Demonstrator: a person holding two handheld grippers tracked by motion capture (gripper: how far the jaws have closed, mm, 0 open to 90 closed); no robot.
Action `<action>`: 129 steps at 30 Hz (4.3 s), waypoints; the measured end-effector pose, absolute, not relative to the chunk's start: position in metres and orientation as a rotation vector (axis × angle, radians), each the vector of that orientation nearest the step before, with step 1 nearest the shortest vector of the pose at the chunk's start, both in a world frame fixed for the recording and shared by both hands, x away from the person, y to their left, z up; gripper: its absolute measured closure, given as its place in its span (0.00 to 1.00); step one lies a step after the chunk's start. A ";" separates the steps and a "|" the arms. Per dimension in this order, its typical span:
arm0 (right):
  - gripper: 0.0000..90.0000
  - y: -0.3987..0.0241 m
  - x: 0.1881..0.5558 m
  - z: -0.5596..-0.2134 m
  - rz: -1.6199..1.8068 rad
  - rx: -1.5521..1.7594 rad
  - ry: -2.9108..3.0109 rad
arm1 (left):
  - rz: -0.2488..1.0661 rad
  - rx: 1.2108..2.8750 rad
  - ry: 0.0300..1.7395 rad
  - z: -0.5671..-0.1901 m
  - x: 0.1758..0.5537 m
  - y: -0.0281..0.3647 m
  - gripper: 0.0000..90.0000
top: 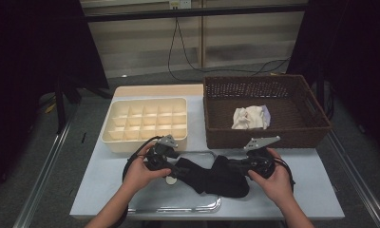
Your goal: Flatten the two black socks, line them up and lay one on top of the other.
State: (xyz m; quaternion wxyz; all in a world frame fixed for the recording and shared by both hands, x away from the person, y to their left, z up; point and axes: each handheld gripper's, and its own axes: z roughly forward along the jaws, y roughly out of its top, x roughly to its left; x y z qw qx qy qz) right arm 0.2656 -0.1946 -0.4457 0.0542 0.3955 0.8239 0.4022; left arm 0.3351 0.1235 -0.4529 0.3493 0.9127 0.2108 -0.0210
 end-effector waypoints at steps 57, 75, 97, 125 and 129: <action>0.85 -0.136 0.307 -0.442 1.143 1.175 2.540 | -0.095 2.393 0.422 -0.454 0.327 0.103 0.30; 0.65 -0.207 0.278 -0.454 1.045 1.327 2.506 | -0.089 2.406 0.430 -0.455 0.327 0.103 0.30; 0.92 -0.176 0.287 -0.421 1.134 1.186 2.551 | -0.090 2.397 0.428 -0.456 0.327 0.104 0.30; 0.69 -0.126 0.309 -0.432 1.168 1.147 2.600 | -0.088 2.396 0.454 -0.458 0.328 0.105 0.27; 0.62 -0.126 0.309 -0.431 1.175 1.154 2.576 | -0.089 2.391 0.457 -0.458 0.328 0.105 0.27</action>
